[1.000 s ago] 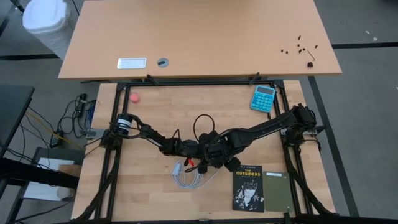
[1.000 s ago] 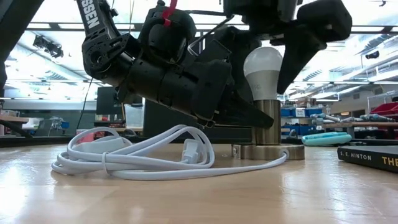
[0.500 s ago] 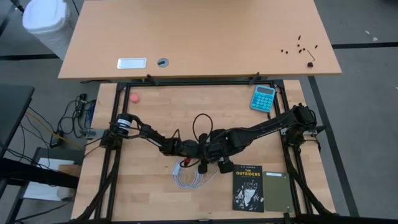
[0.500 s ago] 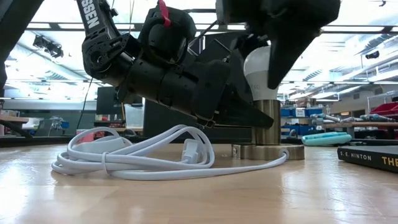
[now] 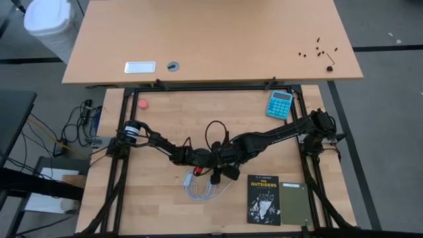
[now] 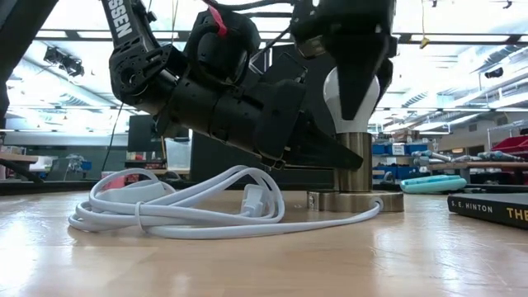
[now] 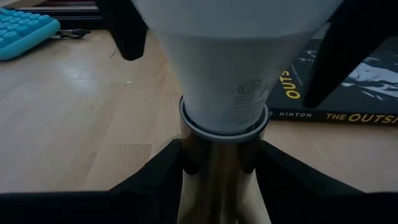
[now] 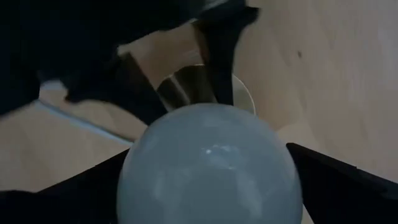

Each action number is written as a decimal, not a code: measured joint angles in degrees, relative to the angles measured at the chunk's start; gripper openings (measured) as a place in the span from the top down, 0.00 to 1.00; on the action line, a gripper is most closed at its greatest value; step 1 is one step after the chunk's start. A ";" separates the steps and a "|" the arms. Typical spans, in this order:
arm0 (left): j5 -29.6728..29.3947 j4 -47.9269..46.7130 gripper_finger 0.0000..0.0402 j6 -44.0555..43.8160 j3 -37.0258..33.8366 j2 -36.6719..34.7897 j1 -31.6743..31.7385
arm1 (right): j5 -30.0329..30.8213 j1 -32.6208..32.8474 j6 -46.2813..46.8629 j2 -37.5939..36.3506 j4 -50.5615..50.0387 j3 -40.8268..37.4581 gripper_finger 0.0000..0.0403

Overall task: Screw lightbulb
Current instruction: Remove the white lightbulb into the silver lamp

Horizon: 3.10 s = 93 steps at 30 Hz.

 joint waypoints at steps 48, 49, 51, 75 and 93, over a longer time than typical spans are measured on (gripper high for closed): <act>-0.37 -0.07 0.56 -1.46 -0.04 0.04 -0.07 | -1.91 -1.09 20.33 0.04 6.03 -2.73 0.37; -0.37 -0.07 0.56 -1.46 -0.04 0.04 -0.07 | -1.93 -1.09 19.92 0.04 6.01 -2.75 0.37; -0.37 -0.07 0.56 -1.45 -0.04 0.04 -0.07 | -2.39 -1.10 18.13 0.04 6.00 -2.75 0.37; -0.06 -0.07 0.56 -1.06 -0.02 0.04 -0.09 | -6.22 -1.29 -41.22 0.07 5.87 -2.75 0.35; -0.59 -0.22 0.56 -1.18 -0.02 0.04 -0.02 | 1.51 -1.11 -76.04 0.11 4.47 -2.78 0.34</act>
